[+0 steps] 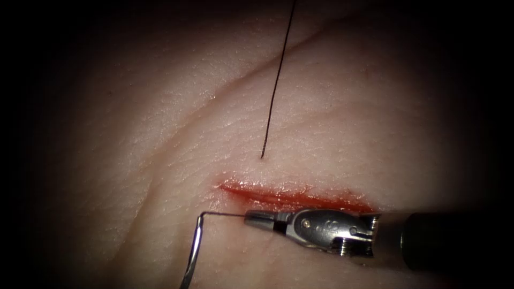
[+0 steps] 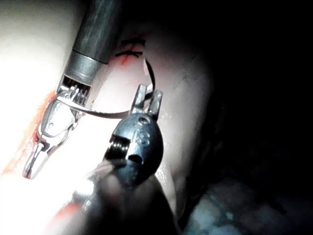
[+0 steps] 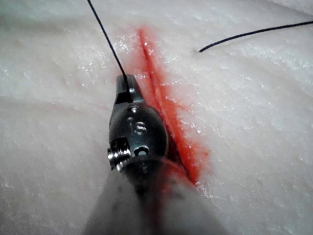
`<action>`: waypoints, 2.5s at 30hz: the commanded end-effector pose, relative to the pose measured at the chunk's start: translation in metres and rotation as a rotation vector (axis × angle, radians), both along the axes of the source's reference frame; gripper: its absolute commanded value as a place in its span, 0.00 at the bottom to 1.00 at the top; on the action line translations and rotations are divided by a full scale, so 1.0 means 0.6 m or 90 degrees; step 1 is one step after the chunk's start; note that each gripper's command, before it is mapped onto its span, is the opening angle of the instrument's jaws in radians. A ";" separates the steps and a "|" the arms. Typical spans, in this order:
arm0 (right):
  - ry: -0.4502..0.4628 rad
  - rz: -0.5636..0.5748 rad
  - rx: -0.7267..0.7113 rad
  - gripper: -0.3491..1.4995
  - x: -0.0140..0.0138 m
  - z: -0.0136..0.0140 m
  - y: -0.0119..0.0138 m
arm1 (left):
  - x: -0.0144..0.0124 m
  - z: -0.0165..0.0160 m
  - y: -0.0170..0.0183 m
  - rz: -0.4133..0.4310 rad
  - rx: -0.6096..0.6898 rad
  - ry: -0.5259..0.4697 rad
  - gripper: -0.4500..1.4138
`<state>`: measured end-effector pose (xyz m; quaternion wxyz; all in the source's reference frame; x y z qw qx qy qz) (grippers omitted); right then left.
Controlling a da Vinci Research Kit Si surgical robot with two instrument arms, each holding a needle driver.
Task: Wound Closure
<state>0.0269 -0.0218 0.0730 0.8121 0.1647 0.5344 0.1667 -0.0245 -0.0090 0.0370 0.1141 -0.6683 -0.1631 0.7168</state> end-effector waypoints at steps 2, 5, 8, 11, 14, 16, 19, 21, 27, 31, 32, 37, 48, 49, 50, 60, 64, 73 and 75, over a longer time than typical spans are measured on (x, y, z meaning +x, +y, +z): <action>0.002 -0.002 0.003 0.00 0.0004 -0.0002 -0.0015 | -0.0005 0.0005 -0.0008 -0.001 0.001 0.000 0.00; 0.004 -0.004 0.007 0.00 -0.0003 -0.0017 -0.0016 | -0.0002 0.0006 -0.0008 0.000 0.001 0.000 0.00; 0.010 -0.001 0.013 0.00 -0.0007 -0.0040 -0.0014 | 0.0000 0.0012 -0.0007 0.000 0.001 -0.001 0.00; 0.016 0.006 0.023 0.00 -0.0009 -0.0067 -0.0012 | 0.0000 0.0018 -0.0004 -0.003 0.001 -0.003 0.00; 0.024 0.005 0.016 0.00 -0.0011 -0.0100 -0.0011 | 0.0002 0.0026 0.0003 -0.005 0.003 -0.004 0.00; 0.030 0.007 0.015 0.00 -0.0014 -0.0122 -0.0010 | 0.0003 0.0034 0.0008 -0.009 0.004 -0.004 0.00; 0.038 0.008 0.012 0.00 -0.0018 -0.0159 -0.0007 | 0.0005 0.0052 0.0019 -0.023 0.004 0.010 0.00; 0.040 0.007 0.010 0.00 -0.0018 -0.0181 -0.0008 | 0.0007 0.0070 0.0027 -0.034 0.001 0.021 0.00; 0.047 0.004 0.011 0.00 0.0004 -0.0242 -0.0026 | 0.0018 0.0136 0.0053 -0.073 -0.011 0.059 0.00; 0.054 0.002 0.012 0.00 0.0027 -0.0270 -0.0043 | 0.0027 0.0172 0.0067 -0.095 -0.020 0.081 0.00; 0.053 0.002 0.012 0.00 0.0033 -0.0275 -0.0047 | 0.0029 0.0178 0.0070 -0.100 -0.020 0.083 0.00; 0.049 0.005 0.009 0.00 0.0052 -0.0303 -0.0074 | 0.0041 0.0195 0.0077 -0.127 -0.033 0.092 0.00; 0.043 0.003 0.000 0.00 0.0067 -0.0380 -0.0148 | 0.0071 0.0185 0.0058 -0.150 -0.040 0.102 0.00; 0.040 0.004 0.000 0.10 0.0070 -0.0381 -0.0146 | 0.0070 0.0183 0.0055 -0.151 -0.041 0.104 0.00; 0.032 0.011 0.000 0.45 0.0075 -0.0380 -0.0139 | 0.0069 0.0181 0.0053 -0.150 -0.041 0.103 0.00; 0.009 0.036 -0.097 0.95 0.0030 -0.0322 -0.0058 | 0.0085 0.0191 0.0067 -0.154 -0.042 0.103 0.00; -0.010 0.054 -0.126 0.95 -0.0001 -0.0299 -0.0042 | 0.0112 0.0205 0.0085 -0.176 -0.045 0.126 0.00; -0.074 0.011 -0.310 0.97 -0.0001 -0.0247 -0.0016 | 0.0147 0.0233 0.0102 -0.209 -0.052 0.163 0.00; -0.092 -0.012 -0.336 0.95 0.0014 -0.0226 -0.0014 | 0.0144 0.0230 0.0100 -0.207 -0.052 0.158 0.00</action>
